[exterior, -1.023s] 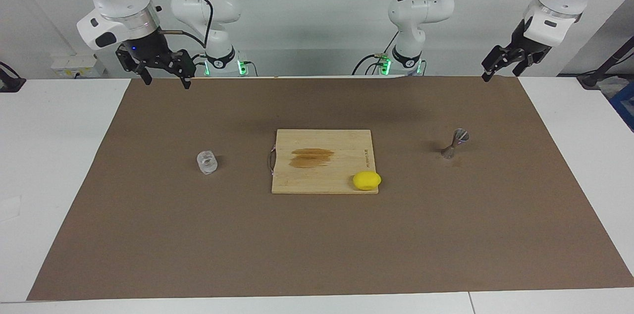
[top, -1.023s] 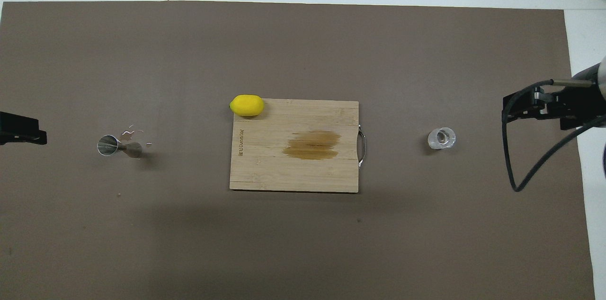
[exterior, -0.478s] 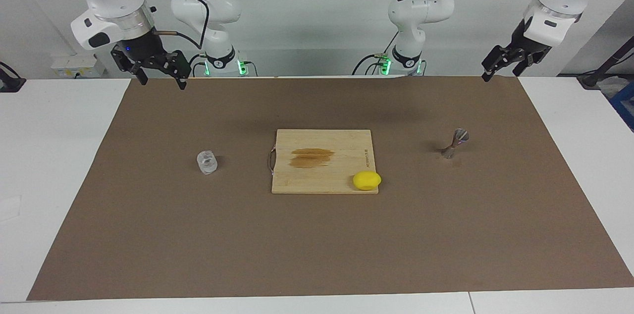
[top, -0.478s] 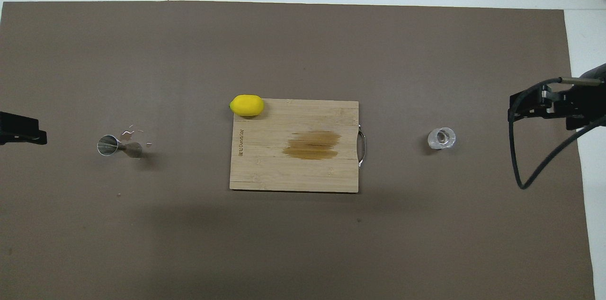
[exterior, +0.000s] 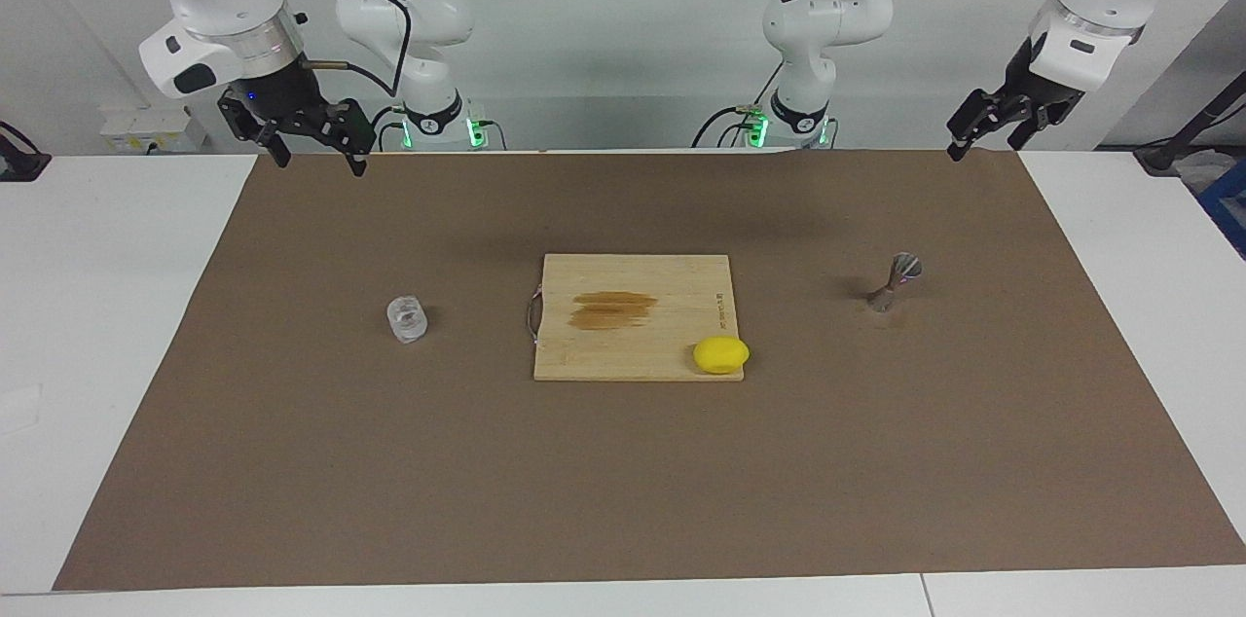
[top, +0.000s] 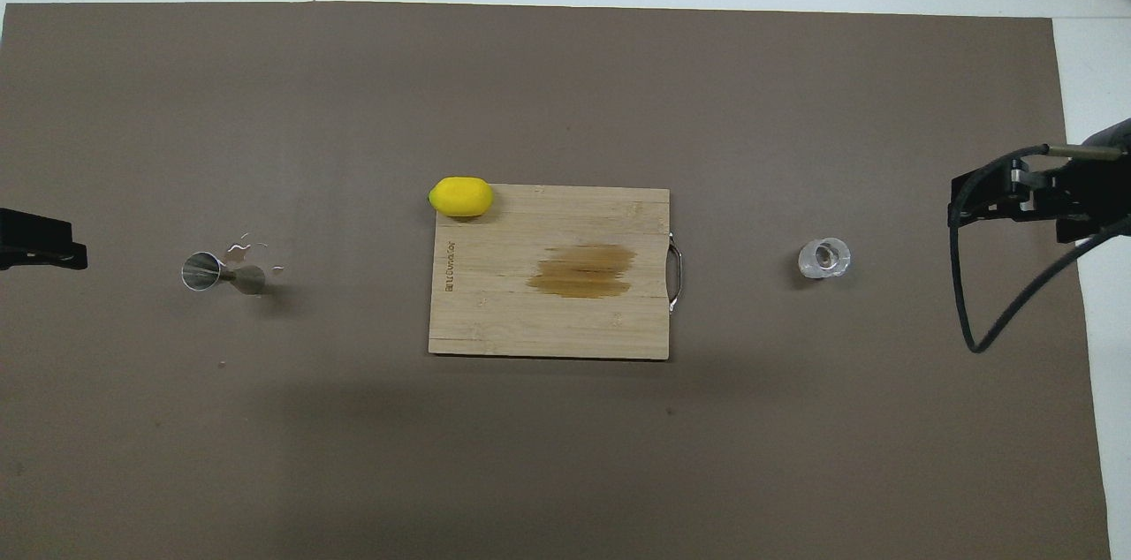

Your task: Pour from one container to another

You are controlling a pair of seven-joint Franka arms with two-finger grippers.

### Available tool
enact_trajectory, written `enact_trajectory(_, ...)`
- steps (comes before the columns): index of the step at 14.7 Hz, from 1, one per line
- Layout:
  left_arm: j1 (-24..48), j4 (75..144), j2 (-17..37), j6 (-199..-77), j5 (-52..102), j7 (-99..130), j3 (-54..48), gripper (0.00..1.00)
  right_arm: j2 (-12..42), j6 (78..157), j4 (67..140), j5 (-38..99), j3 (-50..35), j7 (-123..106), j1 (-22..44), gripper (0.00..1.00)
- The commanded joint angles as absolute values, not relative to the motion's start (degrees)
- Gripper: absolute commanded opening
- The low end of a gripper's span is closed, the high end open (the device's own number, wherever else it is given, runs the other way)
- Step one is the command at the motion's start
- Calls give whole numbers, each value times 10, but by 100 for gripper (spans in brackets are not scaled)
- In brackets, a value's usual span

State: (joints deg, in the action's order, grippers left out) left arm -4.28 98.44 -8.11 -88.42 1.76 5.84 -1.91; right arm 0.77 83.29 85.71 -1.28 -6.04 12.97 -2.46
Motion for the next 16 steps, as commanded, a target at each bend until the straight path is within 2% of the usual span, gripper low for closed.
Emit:
enact_trajectory(1,-42,996,-87,-893,11,63,-21,100,7,831,859,0,-63,134,-32,100)
enact_trajectory(7,-42,1048,-108,-954,11,53,-22,100,7,831,859,0,-63,134,-32,100)
enact_trajectory(11,-42,1129,-143,-1049,11,54,-21,100,7,831,860,0,-63,134,-32,100)
enact_trajectory(16,-43,1145,-144,-1077,11,54,-22,100,7,831,860,0,-63,134,-32,100)
